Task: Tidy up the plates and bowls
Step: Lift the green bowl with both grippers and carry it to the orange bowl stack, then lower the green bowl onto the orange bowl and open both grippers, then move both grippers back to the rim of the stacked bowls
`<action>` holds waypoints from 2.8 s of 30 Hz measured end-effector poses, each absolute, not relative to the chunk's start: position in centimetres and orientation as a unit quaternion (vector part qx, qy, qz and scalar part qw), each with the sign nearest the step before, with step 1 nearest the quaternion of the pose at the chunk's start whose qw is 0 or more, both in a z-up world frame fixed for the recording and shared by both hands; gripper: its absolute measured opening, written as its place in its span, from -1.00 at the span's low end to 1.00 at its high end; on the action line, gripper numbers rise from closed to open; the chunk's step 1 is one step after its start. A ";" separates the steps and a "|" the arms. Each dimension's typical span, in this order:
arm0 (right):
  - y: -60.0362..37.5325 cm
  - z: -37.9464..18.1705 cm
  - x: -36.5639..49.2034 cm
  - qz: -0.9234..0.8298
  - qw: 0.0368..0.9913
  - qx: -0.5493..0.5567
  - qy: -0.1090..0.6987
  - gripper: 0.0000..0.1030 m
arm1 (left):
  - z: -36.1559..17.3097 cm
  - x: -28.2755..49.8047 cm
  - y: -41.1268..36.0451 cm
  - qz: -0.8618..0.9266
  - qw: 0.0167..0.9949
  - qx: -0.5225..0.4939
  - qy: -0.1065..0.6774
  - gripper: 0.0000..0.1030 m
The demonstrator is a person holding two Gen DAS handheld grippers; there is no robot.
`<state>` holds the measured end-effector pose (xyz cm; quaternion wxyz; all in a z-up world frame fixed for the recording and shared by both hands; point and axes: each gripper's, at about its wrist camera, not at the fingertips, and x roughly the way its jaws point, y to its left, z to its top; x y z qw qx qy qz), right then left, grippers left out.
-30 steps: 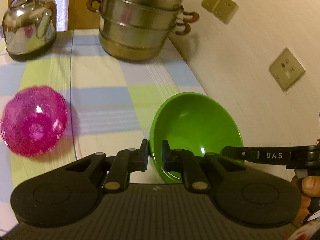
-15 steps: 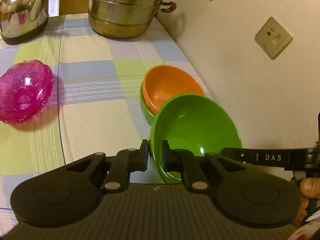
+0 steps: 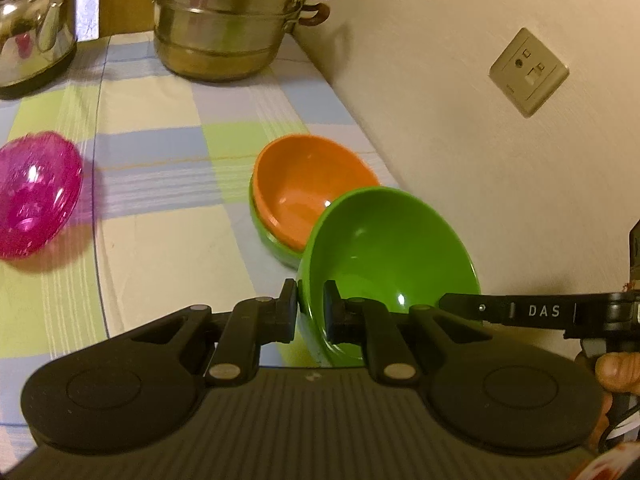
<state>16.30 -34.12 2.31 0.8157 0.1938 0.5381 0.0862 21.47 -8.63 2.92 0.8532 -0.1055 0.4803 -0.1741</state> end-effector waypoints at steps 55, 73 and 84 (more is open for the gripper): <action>-34.0 1.3 26.4 0.080 0.845 0.188 0.494 0.09 | 0.3 30.8 -7.3 -0.130 0.862 -0.143 0.468 -0.43; -33.6 2.1 13.9 0.046 0.863 0.215 0.455 0.17 | 0.3 18.5 -7.0 -0.097 0.868 -0.146 0.465 0.18; -34.1 1.2 10.6 0.023 0.862 0.214 0.458 0.19 | -0.8 16.2 -6.6 -0.085 0.864 -0.155 0.471 0.45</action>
